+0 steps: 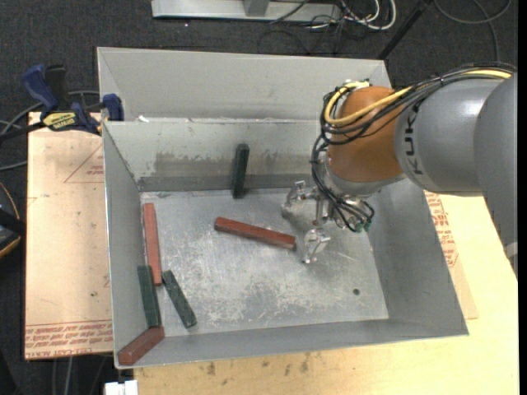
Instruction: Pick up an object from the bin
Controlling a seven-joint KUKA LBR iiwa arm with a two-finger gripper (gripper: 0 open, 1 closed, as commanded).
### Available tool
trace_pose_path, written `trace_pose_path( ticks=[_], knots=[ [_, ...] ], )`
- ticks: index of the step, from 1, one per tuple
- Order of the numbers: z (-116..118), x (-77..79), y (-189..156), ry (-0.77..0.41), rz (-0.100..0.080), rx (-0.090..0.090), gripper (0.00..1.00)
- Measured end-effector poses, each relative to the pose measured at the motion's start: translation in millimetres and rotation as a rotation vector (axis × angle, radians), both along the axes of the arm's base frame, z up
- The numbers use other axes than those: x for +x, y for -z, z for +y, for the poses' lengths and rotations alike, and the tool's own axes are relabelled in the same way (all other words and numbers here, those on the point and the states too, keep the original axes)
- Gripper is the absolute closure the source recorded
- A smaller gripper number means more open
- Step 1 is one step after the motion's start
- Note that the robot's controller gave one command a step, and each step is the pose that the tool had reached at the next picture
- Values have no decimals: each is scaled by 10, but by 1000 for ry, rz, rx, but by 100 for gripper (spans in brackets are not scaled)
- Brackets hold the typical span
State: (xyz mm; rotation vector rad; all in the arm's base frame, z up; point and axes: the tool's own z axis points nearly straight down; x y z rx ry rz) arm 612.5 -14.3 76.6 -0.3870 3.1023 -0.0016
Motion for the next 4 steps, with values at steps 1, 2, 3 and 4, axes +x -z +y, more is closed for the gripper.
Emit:
trace_pose_path(
  ticks=[1, 2, 3, 4],
  knots=[
    [1, 2, -1, 0, 0, 0, 0],
    [752, 89, -30, 27, -4, 2, 100],
    [752, 89, -30, 27, -4, 2, 100],
    [834, 35, -736, 37, 16, 0, 0]
  ],
)
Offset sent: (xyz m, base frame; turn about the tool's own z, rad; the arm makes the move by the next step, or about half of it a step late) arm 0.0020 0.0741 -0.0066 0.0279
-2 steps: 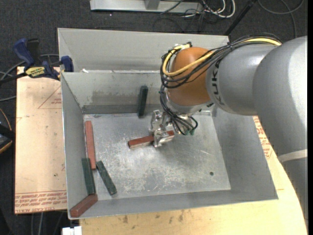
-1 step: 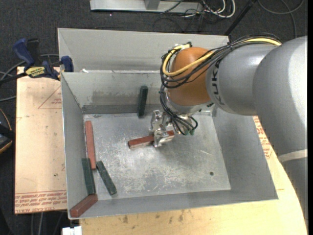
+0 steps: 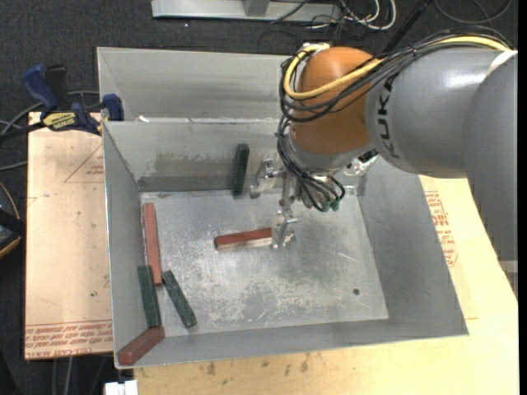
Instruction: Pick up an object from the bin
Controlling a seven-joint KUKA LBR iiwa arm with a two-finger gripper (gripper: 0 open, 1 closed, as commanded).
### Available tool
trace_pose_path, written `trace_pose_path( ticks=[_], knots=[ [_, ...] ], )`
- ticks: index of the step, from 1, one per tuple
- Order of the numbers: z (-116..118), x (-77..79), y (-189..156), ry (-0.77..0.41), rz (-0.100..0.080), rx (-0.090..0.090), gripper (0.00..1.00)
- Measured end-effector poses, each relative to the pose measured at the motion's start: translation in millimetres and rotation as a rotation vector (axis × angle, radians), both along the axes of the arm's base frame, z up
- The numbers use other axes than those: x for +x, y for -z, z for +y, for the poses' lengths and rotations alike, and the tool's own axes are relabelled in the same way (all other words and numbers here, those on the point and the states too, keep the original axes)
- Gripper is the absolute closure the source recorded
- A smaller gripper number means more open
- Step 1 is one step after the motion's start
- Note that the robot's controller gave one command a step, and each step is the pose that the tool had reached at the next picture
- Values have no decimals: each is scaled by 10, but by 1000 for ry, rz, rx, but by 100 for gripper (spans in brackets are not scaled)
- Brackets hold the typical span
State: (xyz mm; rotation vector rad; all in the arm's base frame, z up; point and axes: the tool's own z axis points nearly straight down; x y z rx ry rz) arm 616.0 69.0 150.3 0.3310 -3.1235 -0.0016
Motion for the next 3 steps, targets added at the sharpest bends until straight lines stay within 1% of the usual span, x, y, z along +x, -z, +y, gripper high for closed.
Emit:
trace_pose_path(
  ticks=[1, 2, 3],
  knots=[
    [74, 19, -678, 8, -2, 0, 0],
    [60, 31, -537, -14, -18, 2, 0],
    [-109, 154, 728, -49, -6, 4, 100]
  ],
)
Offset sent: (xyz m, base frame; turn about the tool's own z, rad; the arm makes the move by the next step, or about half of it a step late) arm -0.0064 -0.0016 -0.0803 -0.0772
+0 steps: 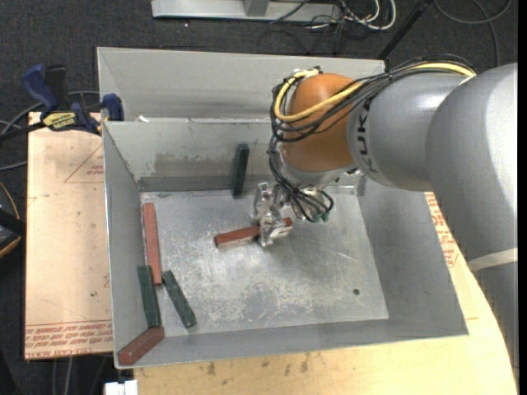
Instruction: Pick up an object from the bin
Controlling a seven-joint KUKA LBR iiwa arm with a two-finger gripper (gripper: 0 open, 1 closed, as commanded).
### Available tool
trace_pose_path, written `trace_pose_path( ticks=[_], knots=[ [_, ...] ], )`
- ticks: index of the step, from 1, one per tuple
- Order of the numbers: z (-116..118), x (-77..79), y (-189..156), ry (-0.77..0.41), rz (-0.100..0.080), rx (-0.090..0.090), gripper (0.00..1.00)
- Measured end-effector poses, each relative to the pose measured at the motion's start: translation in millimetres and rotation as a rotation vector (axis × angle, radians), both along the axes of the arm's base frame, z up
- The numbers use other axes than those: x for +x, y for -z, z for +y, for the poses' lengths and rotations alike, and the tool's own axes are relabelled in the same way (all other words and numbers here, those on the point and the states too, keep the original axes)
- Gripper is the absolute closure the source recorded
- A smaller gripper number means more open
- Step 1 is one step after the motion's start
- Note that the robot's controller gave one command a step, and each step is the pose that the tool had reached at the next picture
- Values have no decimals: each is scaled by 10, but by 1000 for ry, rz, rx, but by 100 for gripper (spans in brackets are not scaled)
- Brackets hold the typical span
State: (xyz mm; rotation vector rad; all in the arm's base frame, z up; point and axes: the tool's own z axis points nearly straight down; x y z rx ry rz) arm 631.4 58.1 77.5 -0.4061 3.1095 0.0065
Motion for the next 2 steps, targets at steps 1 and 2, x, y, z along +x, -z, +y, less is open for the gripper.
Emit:
trace_pose_path(
  ticks=[1, 2],
  knots=[
    [0, 0, 0, 0, 0, 0, 100],
    [89, -147, -1374, -56, 1, -3, 100]
  ],
)
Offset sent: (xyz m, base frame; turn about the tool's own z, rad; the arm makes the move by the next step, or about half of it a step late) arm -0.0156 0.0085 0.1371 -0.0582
